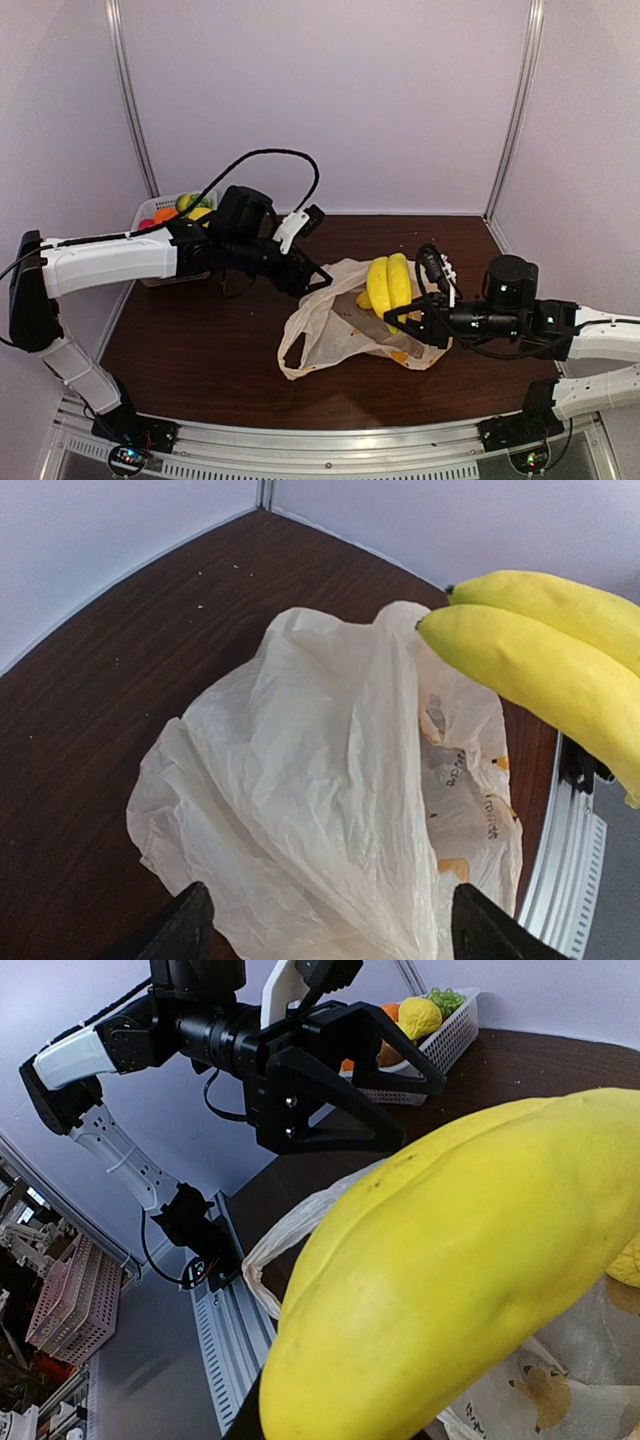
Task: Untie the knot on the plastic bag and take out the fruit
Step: Pass from the right arm to the left
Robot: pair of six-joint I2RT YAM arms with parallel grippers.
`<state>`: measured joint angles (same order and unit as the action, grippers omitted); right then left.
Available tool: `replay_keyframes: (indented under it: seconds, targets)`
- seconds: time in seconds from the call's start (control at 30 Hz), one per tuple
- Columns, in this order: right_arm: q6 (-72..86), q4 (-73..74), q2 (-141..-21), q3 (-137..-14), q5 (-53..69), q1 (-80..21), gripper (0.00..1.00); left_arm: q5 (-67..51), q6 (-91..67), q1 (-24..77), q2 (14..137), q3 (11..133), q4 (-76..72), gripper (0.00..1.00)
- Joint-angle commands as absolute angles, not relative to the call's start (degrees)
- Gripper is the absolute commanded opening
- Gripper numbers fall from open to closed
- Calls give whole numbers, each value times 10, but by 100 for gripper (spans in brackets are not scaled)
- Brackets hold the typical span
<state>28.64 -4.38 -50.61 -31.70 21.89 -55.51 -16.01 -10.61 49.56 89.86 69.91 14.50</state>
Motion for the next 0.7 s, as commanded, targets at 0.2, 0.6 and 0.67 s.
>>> replay_keyframes:
  seconds: [0.2, 0.6, 0.67]
  targets:
    - [249, -18, -450, -350, 117, -559, 0, -181, -292, 499, 827, 726, 58, 87]
    - [245, -140, -494, -359, 152, -614, 0, -245, -446, 602, 779, 646, -123, 88]
    - [242, -147, -500, -365, 148, -627, 0, -258, -471, 611, 785, 637, -159, 88]
